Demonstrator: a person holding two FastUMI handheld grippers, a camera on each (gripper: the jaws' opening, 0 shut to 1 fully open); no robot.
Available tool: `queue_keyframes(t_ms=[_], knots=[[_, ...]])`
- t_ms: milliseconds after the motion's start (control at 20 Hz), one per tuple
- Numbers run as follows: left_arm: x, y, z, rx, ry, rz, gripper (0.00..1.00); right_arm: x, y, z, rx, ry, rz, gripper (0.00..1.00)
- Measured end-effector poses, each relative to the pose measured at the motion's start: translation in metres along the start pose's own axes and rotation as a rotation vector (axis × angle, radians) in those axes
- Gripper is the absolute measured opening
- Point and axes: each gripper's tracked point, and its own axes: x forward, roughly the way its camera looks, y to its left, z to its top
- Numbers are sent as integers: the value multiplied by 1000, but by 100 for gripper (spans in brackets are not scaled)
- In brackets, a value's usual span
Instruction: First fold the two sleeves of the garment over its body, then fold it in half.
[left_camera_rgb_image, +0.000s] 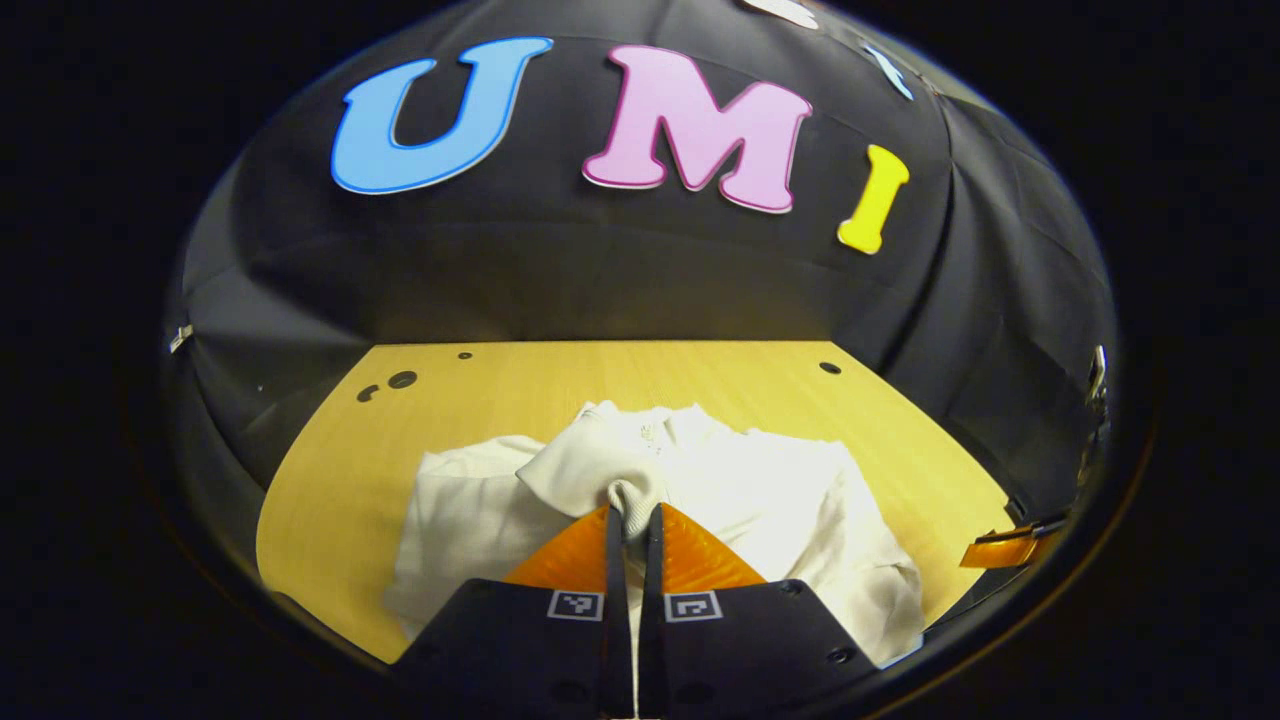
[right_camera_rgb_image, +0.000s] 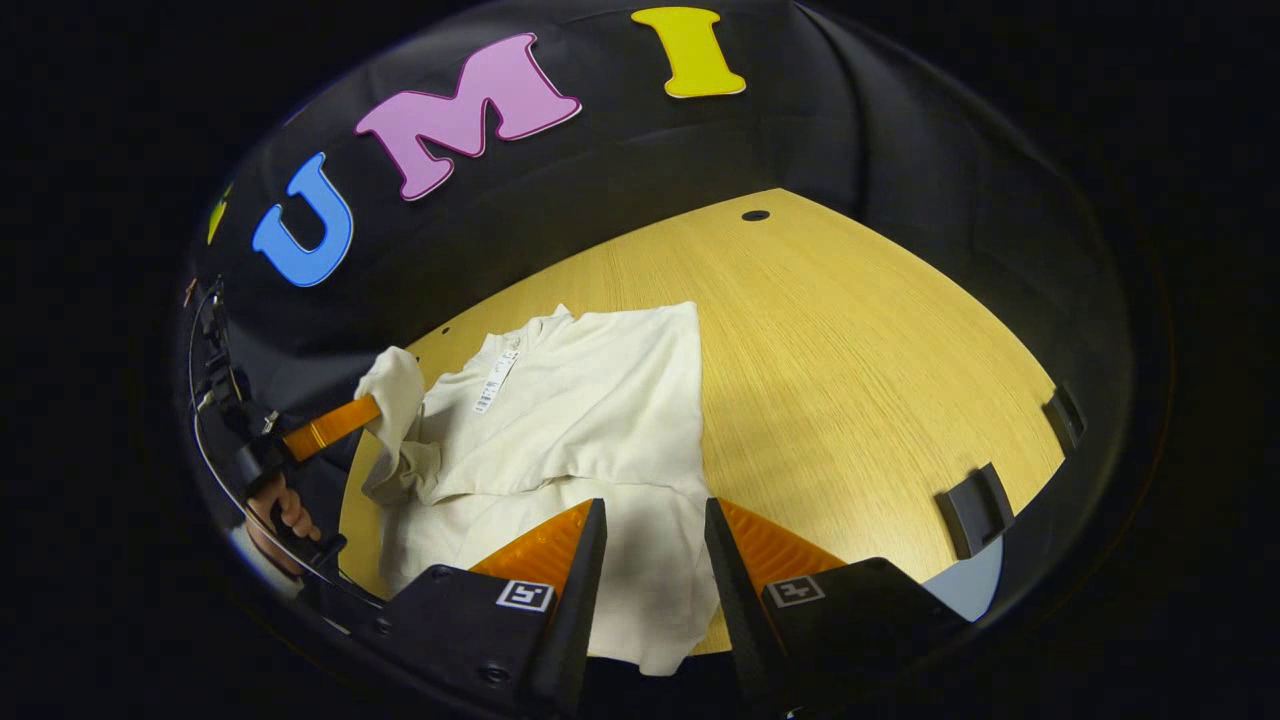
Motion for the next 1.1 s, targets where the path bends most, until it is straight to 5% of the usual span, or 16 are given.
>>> queue_keyframes(t_ms=[250, 300, 400, 600, 650, 700, 750, 850, 1000, 1050, 1100], knots=[[30, -31, -30, 5, 81, -48, 12, 4, -8, 10, -9, 5, 6, 48], [34, -37, -35, -3, 91, -67, 14, 5, -10, 12, -11, 6, 6, 62], [39, -46, -39, 2, 98, -83, 21, 7, -14, 14, -7, 11, 6, 62], [47, -53, -45, 52, 103, -63, 51, 11, -17, 17, -4, 12, 6, 62], [46, -57, -44, 65, 99, -66, 72, 11, -16, 17, -4, 11, 7, 62], [45, -62, -44, 70, 95, -83, 67, 10, -16, 17, -4, 11, 9, 62], [40, -72, -44, 66, 90, -123, 80, 10, -14, 16, -5, 9, 9, 62], [29, -94, -41, 42, 76, -228, 80, 9, -13, 13, -2, 11, 8, 62], [8, -88, -36, 35, 53, -239, 81, 4, -10, 5, 2, 16, 2, 62], [-1, -84, -37, 17, 53, -237, 81, 2, -10, 1, -4, 18, -2, 48], [-14, -81, -40, -11, 56, -249, 81, -1, -10, -3, -13, 19, -10, 48]])
